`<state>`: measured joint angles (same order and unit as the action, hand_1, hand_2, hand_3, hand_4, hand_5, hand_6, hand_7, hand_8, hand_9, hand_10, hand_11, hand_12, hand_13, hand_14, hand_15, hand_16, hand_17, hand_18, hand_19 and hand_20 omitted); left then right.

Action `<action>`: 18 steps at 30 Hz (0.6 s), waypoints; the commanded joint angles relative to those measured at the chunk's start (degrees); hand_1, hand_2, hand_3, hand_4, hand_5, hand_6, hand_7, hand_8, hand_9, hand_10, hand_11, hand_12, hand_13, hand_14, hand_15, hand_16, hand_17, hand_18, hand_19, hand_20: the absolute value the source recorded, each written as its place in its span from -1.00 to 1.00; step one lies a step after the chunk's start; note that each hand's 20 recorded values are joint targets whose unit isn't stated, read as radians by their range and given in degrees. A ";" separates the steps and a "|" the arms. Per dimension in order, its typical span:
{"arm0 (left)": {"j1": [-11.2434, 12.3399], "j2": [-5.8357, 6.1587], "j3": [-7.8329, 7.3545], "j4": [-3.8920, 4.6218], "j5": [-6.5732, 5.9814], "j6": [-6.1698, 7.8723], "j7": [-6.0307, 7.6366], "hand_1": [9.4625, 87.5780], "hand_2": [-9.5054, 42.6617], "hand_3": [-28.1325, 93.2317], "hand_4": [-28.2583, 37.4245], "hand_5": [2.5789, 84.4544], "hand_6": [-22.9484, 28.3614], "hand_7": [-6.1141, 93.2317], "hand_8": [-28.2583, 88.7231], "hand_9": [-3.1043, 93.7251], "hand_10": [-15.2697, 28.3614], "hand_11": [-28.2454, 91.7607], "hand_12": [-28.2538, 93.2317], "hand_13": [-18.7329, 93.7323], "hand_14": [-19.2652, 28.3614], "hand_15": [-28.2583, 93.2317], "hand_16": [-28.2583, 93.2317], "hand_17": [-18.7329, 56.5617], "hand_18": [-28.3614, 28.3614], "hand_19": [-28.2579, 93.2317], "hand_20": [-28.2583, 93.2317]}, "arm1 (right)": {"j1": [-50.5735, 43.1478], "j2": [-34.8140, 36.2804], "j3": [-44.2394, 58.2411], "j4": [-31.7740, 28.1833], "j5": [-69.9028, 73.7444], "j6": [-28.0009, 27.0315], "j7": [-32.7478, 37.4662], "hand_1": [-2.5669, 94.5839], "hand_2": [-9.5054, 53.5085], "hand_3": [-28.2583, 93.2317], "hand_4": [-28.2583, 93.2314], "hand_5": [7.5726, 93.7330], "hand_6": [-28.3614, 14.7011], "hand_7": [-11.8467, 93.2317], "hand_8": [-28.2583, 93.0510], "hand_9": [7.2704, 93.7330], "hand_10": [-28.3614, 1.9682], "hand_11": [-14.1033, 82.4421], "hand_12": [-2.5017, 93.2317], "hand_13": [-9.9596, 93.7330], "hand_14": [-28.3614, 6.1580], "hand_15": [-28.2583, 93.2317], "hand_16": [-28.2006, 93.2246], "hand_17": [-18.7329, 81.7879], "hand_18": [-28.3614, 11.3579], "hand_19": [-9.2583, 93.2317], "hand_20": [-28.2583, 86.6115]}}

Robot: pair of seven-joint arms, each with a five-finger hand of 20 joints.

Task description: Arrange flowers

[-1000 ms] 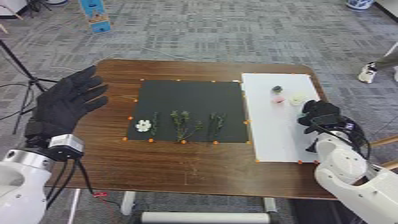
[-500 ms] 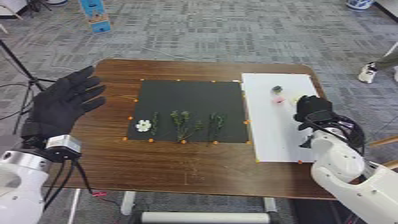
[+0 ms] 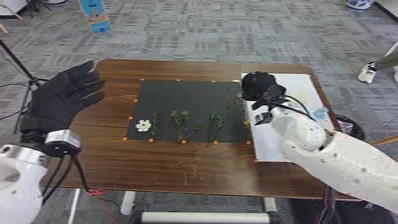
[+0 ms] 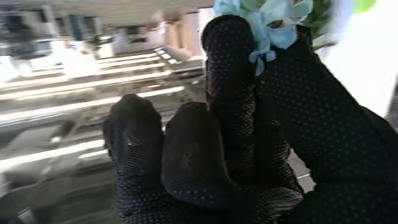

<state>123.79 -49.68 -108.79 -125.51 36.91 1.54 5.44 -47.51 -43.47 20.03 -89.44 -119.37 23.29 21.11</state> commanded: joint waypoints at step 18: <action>-7.65 4.09 4.81 1.52 0.27 0.05 2.81 -0.64 -0.74 0.64 -1.00 -0.25 0.04 -0.47 -0.68 -0.30 0.31 -0.11 -0.24 -0.21 0.44 -0.03 -0.53 -0.73 0.81 0.24 -0.38 | 23.74 -28.29 -26.98 13.63 0.27 1.49 -0.57 0.13 -1.00 0.78 -1.00 0.58 0.47 0.00 -0.47 0.83 0.64 -0.29 0.05 0.76 0.58 0.91 0.08 0.42 -0.52 1.00 0.71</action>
<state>117.22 -46.53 -104.55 -123.79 36.92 1.47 7.20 -26.71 -66.88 -6.58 -78.61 -118.88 22.92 20.89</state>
